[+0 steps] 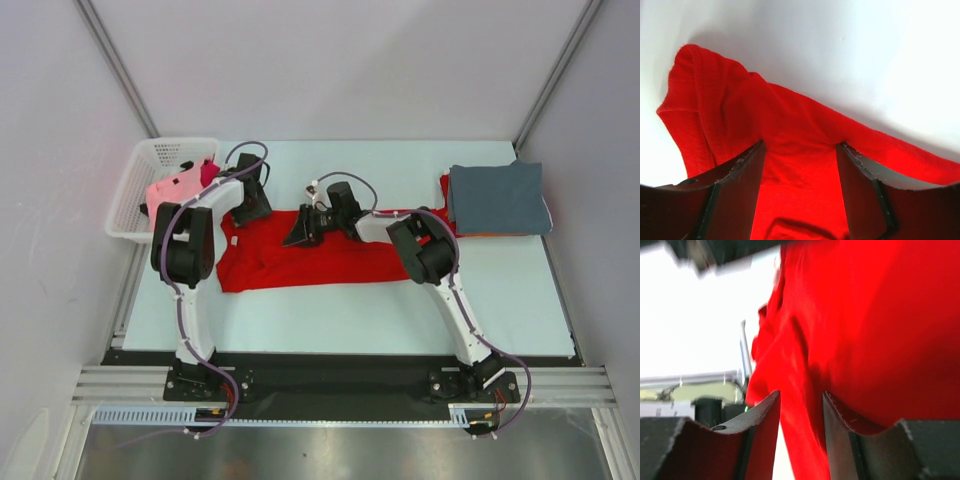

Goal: Fold and stack the t-shirts
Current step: Fold the tshirt

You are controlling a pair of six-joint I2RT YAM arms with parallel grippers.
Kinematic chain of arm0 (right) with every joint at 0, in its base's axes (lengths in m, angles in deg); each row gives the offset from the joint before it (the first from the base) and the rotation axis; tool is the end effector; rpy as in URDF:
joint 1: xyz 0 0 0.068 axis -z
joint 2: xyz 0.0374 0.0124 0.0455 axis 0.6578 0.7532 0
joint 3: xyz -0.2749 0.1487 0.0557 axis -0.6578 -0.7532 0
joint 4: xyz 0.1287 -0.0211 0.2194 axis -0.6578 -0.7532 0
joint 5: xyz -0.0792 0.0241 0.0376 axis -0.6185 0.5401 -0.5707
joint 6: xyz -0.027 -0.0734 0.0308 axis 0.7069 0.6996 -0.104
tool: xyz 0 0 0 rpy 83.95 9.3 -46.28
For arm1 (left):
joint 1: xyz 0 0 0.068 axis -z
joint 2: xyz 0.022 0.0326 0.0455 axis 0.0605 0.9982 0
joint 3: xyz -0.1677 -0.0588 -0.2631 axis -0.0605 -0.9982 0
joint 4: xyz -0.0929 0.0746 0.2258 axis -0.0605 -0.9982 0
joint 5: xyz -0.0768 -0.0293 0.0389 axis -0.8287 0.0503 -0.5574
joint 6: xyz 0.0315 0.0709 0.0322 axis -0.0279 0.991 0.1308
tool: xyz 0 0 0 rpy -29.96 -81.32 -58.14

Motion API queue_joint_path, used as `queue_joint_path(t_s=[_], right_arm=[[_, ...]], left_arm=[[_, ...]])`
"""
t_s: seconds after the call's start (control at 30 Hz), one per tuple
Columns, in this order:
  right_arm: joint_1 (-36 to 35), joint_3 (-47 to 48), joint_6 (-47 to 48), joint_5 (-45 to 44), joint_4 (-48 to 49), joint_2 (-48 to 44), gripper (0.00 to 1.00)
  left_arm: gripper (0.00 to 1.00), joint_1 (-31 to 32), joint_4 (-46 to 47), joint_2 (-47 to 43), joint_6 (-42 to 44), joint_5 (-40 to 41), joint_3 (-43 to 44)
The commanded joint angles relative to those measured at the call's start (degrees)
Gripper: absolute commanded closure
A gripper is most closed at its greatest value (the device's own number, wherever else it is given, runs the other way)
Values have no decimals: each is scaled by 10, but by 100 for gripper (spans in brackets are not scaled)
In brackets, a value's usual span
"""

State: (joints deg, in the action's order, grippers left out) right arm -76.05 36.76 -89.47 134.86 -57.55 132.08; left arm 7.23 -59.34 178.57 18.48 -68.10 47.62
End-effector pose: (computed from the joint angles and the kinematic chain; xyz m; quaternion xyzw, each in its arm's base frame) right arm 0.4415 0.3790 0.1157 -0.1568 0.7873 0.5858 0.1118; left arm 0.4647 -0.0712 0.1724 -0.2101 0.9501 0.0261 0.2293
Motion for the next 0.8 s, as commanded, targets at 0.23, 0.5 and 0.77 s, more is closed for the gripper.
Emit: queue_joint_path(t_s=[0.23, 0.5, 0.77], right_arm=[[4, -151, 126, 79, -50, -180, 57], [-4, -80, 147, -7, -100, -162, 53], [-23, 95, 111, -13, -114, -24, 45]], left_arm=[[37, -15, -10, 19, 14, -4, 24], [37, -15, -3, 18, 19, -19, 18], [38, -15, 8, 12, 20, -25, 3]])
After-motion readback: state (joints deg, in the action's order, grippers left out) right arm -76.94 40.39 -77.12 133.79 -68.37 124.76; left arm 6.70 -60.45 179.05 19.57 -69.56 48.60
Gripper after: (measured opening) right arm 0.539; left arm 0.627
